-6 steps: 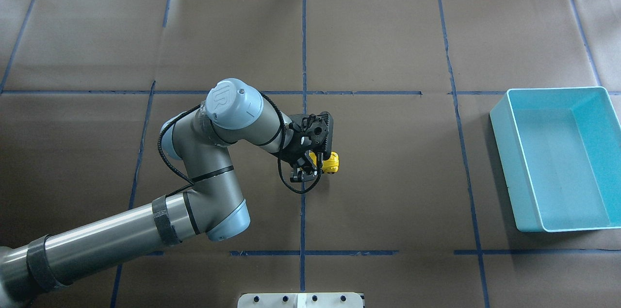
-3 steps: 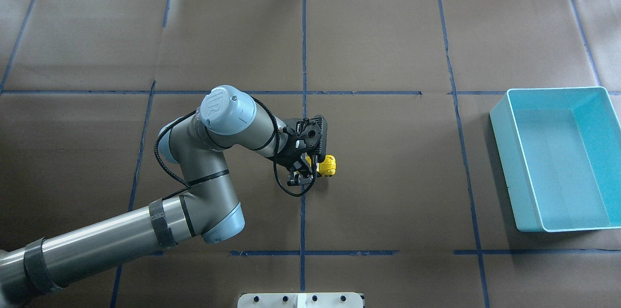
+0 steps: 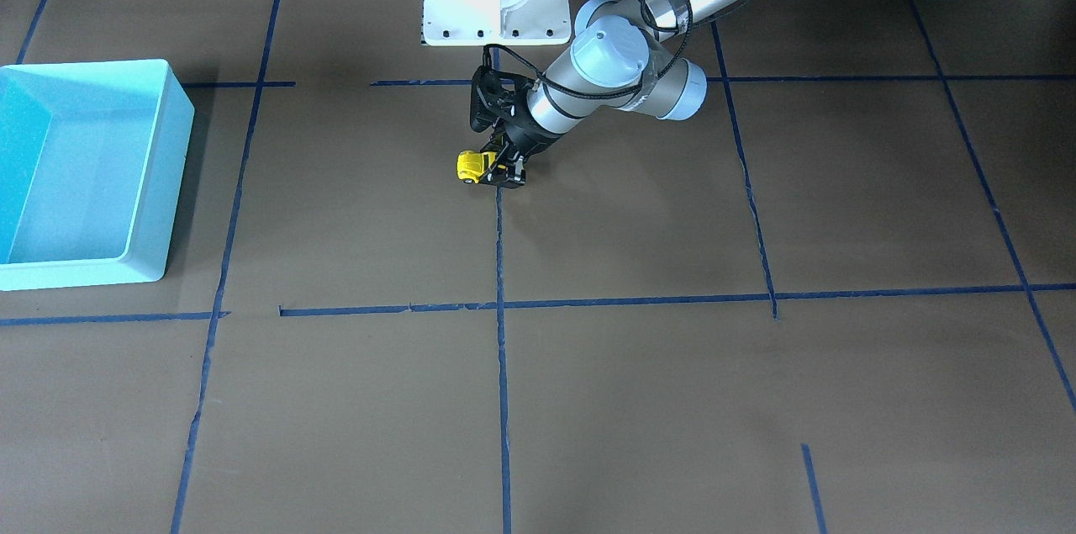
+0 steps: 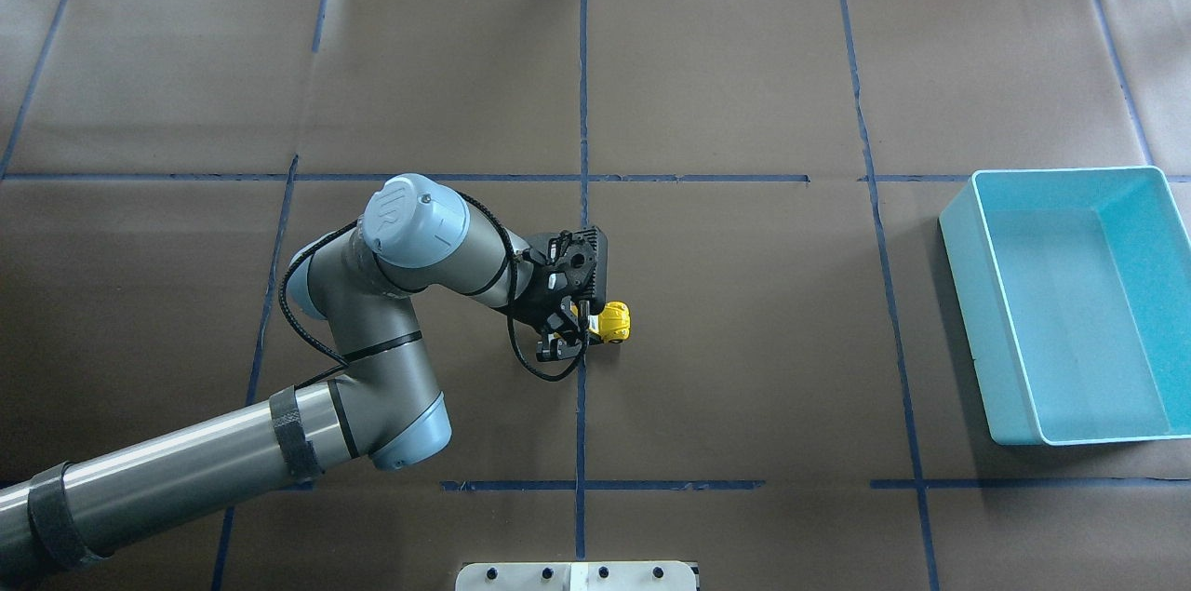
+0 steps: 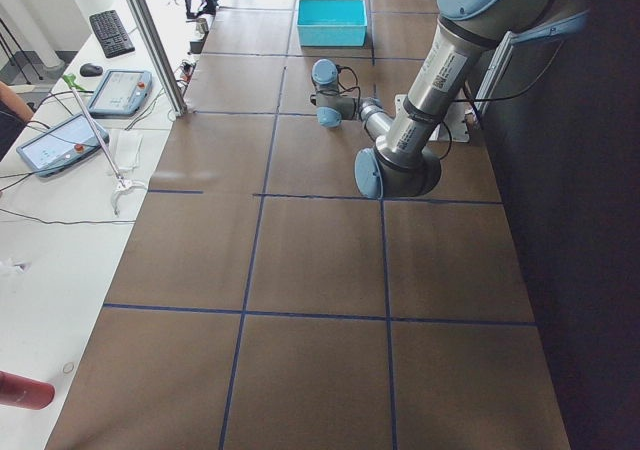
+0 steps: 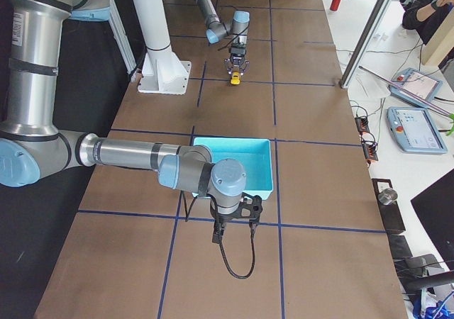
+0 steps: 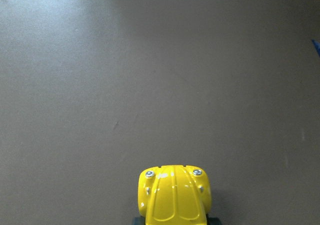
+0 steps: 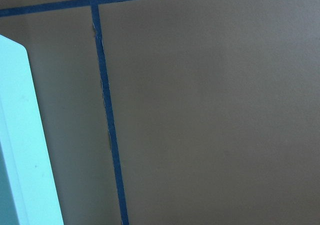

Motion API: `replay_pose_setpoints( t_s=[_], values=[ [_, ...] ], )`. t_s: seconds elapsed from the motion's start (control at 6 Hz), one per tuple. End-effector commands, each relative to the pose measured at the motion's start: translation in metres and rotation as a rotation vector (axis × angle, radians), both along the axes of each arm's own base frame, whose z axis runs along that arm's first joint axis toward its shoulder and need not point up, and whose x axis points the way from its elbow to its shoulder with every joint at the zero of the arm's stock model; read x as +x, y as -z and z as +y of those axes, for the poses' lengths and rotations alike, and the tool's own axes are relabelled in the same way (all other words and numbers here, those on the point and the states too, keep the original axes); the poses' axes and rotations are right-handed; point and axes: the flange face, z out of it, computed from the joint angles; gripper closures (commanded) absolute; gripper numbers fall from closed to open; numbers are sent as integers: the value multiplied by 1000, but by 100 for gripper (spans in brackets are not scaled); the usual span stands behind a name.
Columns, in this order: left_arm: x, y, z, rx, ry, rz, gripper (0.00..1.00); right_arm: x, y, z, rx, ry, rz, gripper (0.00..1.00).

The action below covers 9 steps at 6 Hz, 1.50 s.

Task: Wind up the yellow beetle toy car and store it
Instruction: 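Press the car down and drag it back toward the robot with left gripper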

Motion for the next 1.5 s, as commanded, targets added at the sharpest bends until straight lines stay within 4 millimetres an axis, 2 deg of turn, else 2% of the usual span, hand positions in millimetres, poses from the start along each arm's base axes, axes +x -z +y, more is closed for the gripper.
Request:
replay_pose_setpoints(
  t_s=[0.0, 0.33, 0.67, 1.33],
  values=[
    [-11, -19, 4, -17, 6, 18, 100, 0, 0, 0, 0, 0, 0, 0],
    [-25, -31, 6, -14, 14, 27, 100, 0, 0, 0, 0, 0, 0, 0],
    [-39, -52, 10, -9, 18, 36, 100, 0, -1, 0, -2, 0, 0, 0],
    [-55, -76, 11, -10, 29, 34, 100, 0, 0, -1, 0, 0, 0, 0]
  ],
)
